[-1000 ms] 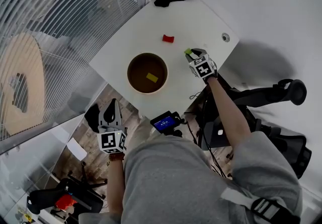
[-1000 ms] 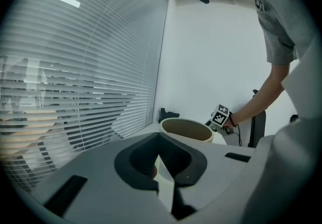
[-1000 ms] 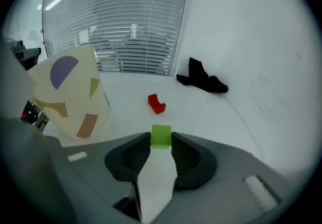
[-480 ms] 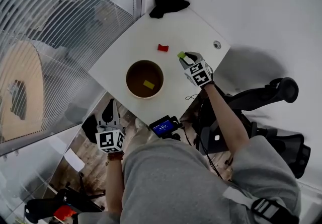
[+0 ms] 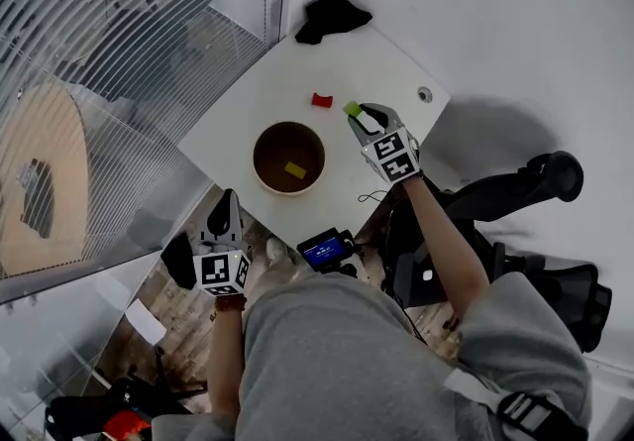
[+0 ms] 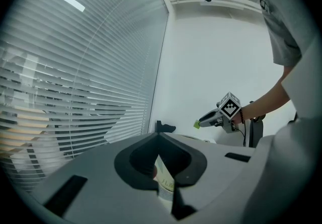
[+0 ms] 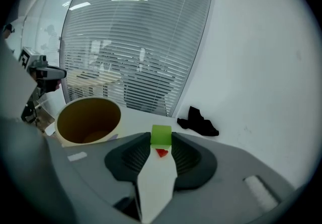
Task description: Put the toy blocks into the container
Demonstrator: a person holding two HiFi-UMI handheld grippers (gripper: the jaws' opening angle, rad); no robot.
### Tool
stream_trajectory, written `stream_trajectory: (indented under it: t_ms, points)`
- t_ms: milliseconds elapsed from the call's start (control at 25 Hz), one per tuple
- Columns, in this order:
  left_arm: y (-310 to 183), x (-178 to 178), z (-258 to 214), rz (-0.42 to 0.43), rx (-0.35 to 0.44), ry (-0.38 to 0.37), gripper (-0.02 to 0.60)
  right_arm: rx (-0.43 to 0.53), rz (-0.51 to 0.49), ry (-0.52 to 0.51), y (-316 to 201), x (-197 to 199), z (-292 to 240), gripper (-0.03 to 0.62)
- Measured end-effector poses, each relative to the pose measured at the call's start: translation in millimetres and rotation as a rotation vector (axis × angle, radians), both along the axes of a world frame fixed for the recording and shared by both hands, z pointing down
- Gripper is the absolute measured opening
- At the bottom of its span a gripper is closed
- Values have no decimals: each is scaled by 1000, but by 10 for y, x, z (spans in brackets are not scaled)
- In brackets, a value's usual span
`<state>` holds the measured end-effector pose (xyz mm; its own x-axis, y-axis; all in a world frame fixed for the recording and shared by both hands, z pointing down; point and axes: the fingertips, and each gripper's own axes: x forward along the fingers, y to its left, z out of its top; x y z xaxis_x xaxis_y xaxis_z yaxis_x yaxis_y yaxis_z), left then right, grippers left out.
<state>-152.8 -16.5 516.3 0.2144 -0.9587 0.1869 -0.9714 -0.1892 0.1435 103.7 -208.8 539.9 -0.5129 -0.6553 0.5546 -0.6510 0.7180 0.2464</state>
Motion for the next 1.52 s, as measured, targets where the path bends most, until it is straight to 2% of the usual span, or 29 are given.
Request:
stream_trajectory:
  t_ms: [520,920,1520]
  points:
    - [7,-18,-24,0,5,-3,8,77,-80,-75,199,-487,-483,140]
    - [43,-38,-12,-12,-5,-16,8,77,-158,-115,451,-808,-556,140]
    - [32,32,48,2,-22,-23,8,31,-223,-156,885,-987,-480,140]
